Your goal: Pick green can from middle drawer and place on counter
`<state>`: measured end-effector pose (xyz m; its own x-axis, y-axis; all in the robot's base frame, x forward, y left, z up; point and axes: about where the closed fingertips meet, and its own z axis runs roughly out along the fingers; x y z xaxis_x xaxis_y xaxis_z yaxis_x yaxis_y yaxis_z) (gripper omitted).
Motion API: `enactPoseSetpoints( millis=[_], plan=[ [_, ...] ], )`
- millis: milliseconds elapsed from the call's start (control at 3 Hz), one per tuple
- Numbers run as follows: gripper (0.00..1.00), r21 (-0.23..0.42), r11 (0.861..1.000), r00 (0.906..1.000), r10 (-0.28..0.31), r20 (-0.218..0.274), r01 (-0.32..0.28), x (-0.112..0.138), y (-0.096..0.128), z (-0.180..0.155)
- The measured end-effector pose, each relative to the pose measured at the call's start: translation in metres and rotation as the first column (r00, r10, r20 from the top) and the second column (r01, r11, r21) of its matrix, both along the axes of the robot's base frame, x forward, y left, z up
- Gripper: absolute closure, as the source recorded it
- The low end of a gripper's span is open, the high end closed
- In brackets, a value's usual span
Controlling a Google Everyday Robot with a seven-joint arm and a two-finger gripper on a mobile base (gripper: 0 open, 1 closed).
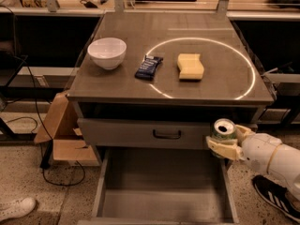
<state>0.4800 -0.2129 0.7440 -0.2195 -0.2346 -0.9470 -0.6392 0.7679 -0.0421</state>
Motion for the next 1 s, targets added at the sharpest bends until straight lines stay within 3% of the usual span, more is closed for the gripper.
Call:
enactPoseSetpoints(
  millis=[333,667,1000],
  plan=[
    [1.00,0.012,1.000,1.0000,0.000,0.010,0.000,0.027,0.000,0.045],
    [1.00,0.013,1.000,1.0000,0.000,0.010,0.000,0.027,0.000,0.045],
    [1.00,-0.007,0.999,0.9987,-0.050,-0.001,0.050,0.007,-0.019,0.058]
  ],
)
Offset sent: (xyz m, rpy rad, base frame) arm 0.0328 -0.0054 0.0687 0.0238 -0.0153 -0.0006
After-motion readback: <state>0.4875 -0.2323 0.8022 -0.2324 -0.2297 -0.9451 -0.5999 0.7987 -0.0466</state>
